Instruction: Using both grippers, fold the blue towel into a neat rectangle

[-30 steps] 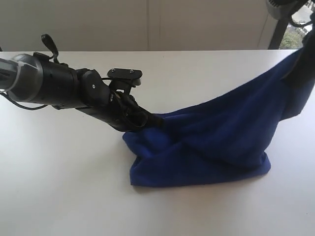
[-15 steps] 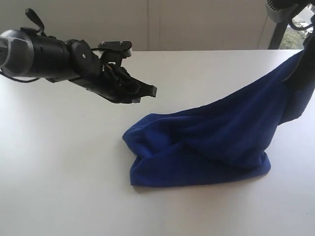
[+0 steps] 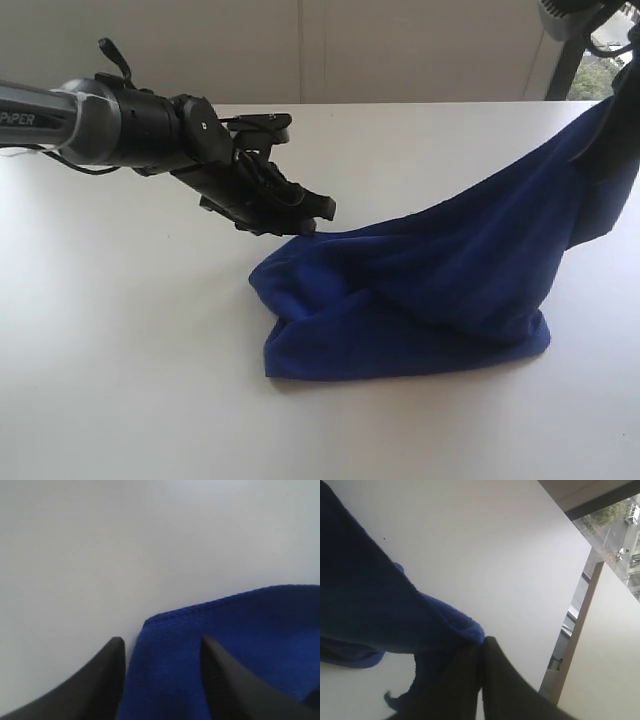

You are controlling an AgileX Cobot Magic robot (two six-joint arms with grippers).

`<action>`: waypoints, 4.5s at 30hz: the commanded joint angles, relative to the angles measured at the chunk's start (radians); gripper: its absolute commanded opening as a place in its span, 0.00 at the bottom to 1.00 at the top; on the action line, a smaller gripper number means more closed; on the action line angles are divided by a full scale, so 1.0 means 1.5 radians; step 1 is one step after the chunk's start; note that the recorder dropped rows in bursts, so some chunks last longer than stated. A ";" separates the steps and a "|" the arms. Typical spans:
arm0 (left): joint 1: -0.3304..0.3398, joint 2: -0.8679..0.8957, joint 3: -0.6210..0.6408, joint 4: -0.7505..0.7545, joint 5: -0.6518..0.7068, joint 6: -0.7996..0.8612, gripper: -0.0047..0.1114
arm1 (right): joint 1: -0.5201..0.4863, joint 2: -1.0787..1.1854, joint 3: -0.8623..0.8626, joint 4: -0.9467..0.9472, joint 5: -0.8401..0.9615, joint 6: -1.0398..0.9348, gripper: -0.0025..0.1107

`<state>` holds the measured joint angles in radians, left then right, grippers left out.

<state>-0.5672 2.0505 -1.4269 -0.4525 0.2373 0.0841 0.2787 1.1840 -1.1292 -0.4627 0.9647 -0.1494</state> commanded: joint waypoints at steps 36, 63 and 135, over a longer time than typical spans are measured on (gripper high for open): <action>0.083 -0.417 0.000 0.226 0.248 -0.086 0.04 | 0.000 -0.064 0.002 -0.065 -0.015 0.100 0.02; 0.106 -0.253 0.330 0.216 -0.306 -0.181 0.04 | -0.007 0.237 0.095 -0.335 -0.311 0.257 0.02; 0.204 -0.266 0.473 0.238 0.061 -0.126 0.04 | -0.034 0.334 0.125 0.292 -0.295 0.084 0.02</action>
<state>-0.2654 1.6409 -0.7293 -0.1134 0.2708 -0.0796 0.2308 1.6708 -0.9441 -0.0306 0.5743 -0.0171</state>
